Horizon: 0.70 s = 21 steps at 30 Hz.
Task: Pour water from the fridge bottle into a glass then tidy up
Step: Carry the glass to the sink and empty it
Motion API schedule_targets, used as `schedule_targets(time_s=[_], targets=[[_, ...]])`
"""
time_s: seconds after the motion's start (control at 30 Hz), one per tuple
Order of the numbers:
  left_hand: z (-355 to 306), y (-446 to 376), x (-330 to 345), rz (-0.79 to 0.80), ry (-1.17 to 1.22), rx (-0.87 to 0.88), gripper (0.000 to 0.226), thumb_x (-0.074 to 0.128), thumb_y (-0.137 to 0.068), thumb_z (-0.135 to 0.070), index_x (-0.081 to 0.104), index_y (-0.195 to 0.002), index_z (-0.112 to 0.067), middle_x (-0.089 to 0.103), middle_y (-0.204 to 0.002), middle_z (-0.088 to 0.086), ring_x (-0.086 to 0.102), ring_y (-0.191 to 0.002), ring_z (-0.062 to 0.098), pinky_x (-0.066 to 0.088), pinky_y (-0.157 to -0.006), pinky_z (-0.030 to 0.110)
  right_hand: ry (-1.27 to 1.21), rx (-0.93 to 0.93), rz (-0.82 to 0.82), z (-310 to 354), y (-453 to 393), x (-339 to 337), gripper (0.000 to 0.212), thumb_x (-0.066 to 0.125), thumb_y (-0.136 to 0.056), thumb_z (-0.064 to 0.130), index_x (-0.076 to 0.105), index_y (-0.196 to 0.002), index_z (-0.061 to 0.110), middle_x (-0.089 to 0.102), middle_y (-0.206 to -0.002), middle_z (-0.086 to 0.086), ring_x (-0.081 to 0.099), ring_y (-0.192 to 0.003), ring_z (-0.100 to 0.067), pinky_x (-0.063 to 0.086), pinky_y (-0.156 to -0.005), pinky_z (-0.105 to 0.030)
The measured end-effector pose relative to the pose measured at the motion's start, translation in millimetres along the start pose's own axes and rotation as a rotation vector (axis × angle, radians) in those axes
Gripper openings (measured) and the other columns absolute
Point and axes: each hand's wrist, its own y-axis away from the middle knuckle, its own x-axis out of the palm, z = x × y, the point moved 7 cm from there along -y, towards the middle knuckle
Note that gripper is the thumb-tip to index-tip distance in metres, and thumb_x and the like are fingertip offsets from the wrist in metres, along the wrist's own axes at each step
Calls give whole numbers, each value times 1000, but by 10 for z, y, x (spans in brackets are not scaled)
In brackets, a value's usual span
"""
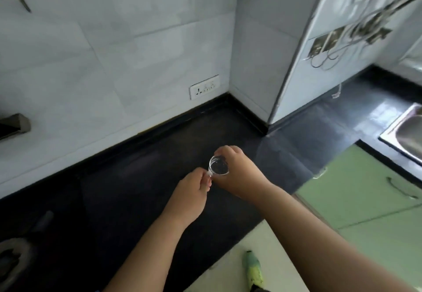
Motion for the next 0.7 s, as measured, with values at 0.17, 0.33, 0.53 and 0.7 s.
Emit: schedule_targets(time_s=[0.17,0.33,0.53,0.7], targets=[[-475,312,-81,134,-83,237,26,41,-109,-43,60,-94,-35,67,-96,-11,67,-92,5,60,-88,38,45,119,-149,128,685,-468,52,78,-81,50,53,-122,31,61,-114,11,62,-97,-10,54,-82,-29],[-948,636,-29,251,-80,425,27,41,-109,-42,61,-94,-33,67,-94,-10,67,-91,6,59,-88,36,24,231,-331,135,1425,-825,60,76,-76,61,54,-124,32,64,-117,12,63,-101,-9,54,-86,-28],[-1461,995,270,380,-62,571,28,41,-110,-37,62,-93,-31,68,-92,-7,67,-90,9,57,-86,38,-36,337,-503,30,2227,-1156,61,78,-79,58,53,-130,35,61,-119,17,60,-99,-2,41,-74,-10],[-1856,1246,637,471,-108,659,30,41,-110,-36,59,-88,-29,66,-89,-4,64,-84,11,56,-78,34,-45,438,-596,-195,2764,-1324,62,78,-81,54,49,-133,35,59,-125,15,57,-102,-3,43,-80,-12]])
